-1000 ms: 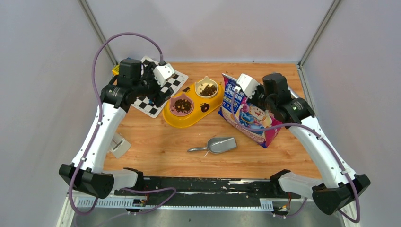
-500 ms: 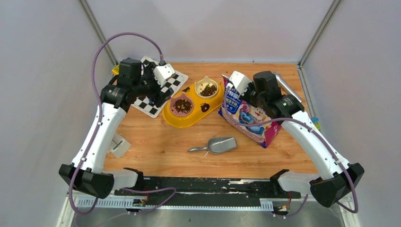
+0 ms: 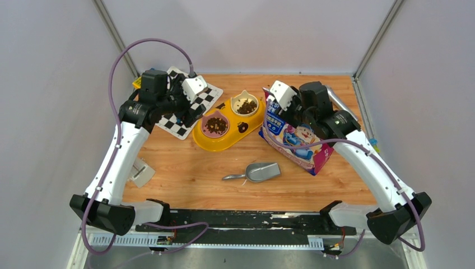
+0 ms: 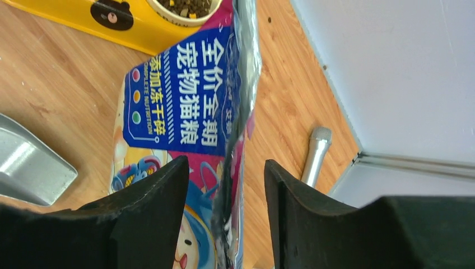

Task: Serve the pet food
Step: Close the pet food bag at the center of the board.

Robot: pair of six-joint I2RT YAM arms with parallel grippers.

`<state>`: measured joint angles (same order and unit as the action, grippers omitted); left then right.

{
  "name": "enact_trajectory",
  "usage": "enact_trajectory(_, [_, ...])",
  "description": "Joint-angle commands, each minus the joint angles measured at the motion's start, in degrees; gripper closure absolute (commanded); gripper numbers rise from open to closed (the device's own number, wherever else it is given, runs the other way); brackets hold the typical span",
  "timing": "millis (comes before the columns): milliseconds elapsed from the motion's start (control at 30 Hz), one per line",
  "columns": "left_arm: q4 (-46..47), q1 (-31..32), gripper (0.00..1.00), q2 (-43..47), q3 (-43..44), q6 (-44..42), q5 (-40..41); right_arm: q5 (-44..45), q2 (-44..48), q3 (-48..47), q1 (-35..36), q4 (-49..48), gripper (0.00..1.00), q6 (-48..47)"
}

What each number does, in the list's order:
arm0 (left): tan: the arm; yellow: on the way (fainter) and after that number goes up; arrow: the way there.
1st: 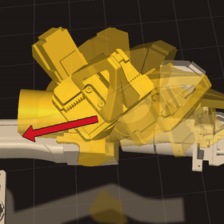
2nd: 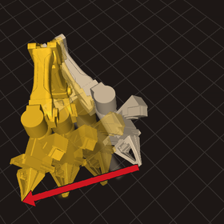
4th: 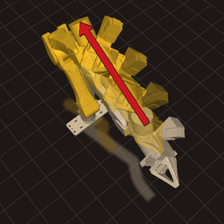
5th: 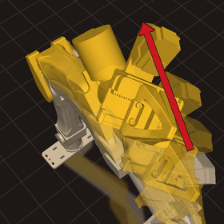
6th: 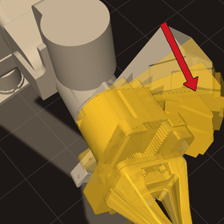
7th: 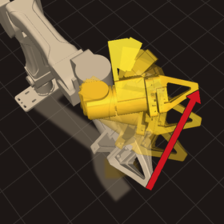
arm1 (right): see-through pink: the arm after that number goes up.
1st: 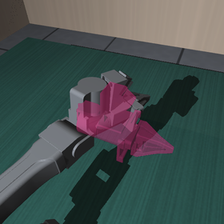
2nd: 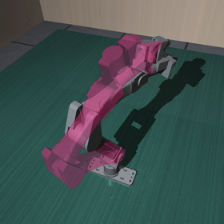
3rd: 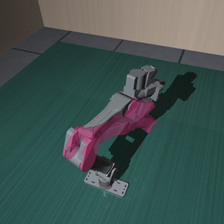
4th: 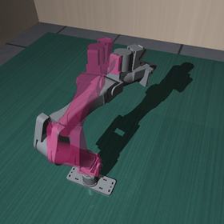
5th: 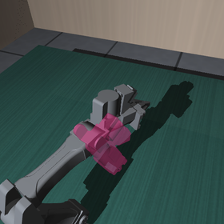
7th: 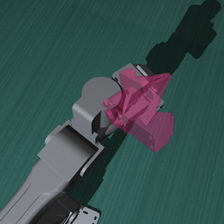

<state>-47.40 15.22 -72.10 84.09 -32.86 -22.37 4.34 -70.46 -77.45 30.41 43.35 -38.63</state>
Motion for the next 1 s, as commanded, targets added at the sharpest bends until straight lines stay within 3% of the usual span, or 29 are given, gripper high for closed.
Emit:
enact_trajectory(0, [0.79,-0.46,0.0,0.6,0.35,0.47,-1.27,-0.62,-2.31,-3.62,0.91,-4.54,0.46,1.7])
enact_trajectory(200, [0.86,-0.46,0.0,0.73,0.11,0.46,-1.19,3.91,-5.66,-2.31,1.7,-9.25,0.47,0.85])
enact_trajectory(300, [0.87,-0.46,0.0,0.7,0.19,0.43,-1.29,4.95,-6.19,-1.77,1.9,-10.54,0.53,0.85])
enact_trajectory(333, [0.89,-0.46,0.0,0.63,0.19,0.43,-1.32,5.21,-6.19,-1.74,1.93,-10.71,0.69,0.84])
enact_trajectory(367, [0.96,-0.46,0.0,0.61,0.17,0.43,-1.44,5.59,-6.25,-1.9,1.93,-10.93,0.94,0.95])
enact_trajectory(400, [0.98,-0.46,0.0,0.58,0.14,0.43,-1.44,5.58,-6.18,-2.09,1.93,-10.89,1.0,1.25])
enact_trajectory(633, [0.97,-0.46,0.0,0.48,-0.05,0.43,-1.64,5.29,-4.54,-2.75,2.34,-11.79,1.0,2.53])
enact_trajectory(667, [0.98,-0.46,0.0,0.43,-0.02,0.43,-1.68,4.78,-5.23,-3.54,2.43,-10.62,0.99,2.93])
enact_trajectory(733, [1.07,-0.46,0.0,0.38,0.06,0.47,-1.59,3.48,-6.1,-4.3,2.48,-9.69,0.65,3.87])
enact_trajectory(767, [1.03,-0.46,0.0,0.36,0.08,0.51,-1.61,2.92,-6.23,-4.26,2.53,-9.69,0.52,4.01])
enact_trajectory(800, [1.0,-0.46,0.0,0.37,0.14,0.51,-1.57,2.63,-6.39,-4.45,2.62,-9.8,0.46,4.19])
enact_trajectory(967, [0.85,-0.45,0.0,0.5,0.04,0.51,-1.56,1.58,-8.34,-6.33,2.76,-10.83,0.41,4.95])
